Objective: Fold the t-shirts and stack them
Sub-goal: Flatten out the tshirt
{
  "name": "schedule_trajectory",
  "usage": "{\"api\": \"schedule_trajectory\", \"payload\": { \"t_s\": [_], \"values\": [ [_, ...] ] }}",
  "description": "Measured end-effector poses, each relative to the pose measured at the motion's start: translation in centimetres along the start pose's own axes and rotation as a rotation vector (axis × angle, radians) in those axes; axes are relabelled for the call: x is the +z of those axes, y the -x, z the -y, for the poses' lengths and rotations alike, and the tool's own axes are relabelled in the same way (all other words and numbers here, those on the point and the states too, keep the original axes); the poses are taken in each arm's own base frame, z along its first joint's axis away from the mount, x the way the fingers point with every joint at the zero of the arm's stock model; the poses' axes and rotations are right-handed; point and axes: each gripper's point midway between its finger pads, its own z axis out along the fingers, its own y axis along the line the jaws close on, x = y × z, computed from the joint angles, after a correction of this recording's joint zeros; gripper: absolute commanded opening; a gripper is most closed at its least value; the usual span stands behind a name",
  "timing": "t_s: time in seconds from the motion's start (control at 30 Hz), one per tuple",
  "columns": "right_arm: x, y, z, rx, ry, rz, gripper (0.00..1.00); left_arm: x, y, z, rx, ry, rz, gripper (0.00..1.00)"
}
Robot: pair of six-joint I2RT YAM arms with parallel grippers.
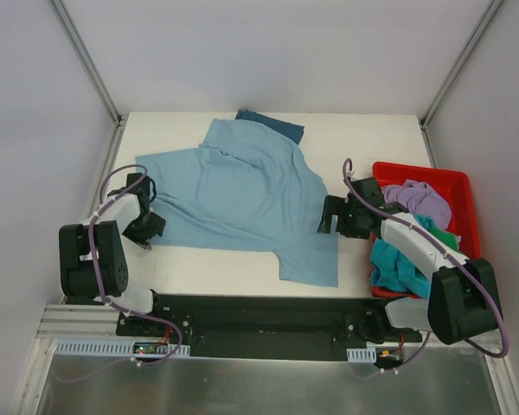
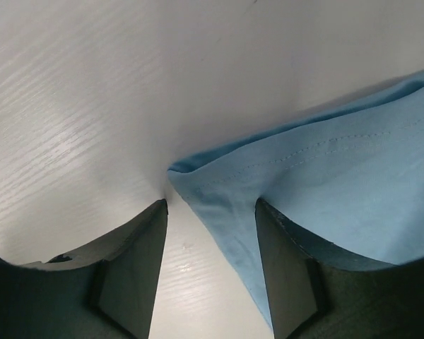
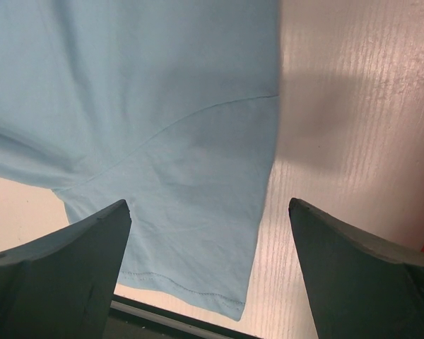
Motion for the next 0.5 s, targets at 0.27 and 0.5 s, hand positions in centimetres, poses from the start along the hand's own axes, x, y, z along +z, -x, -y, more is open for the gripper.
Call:
{"api": "schedule_trajectory", "payload": {
  "t_s": [0.27, 0.5],
  "values": [
    [0.0, 0.1, 0.3, 0.007, -0.006, 0.003, 0.96, 0.3, 0.4, 1.1, -0.02, -0.02, -0.005, 0.19],
    [0.1, -0.6, 0.6, 0.02, -0.009, -0.012, 0.96, 0.3, 0.5, 2.2, -0.031, -0.058, -0.015, 0.0]
  ]
}}
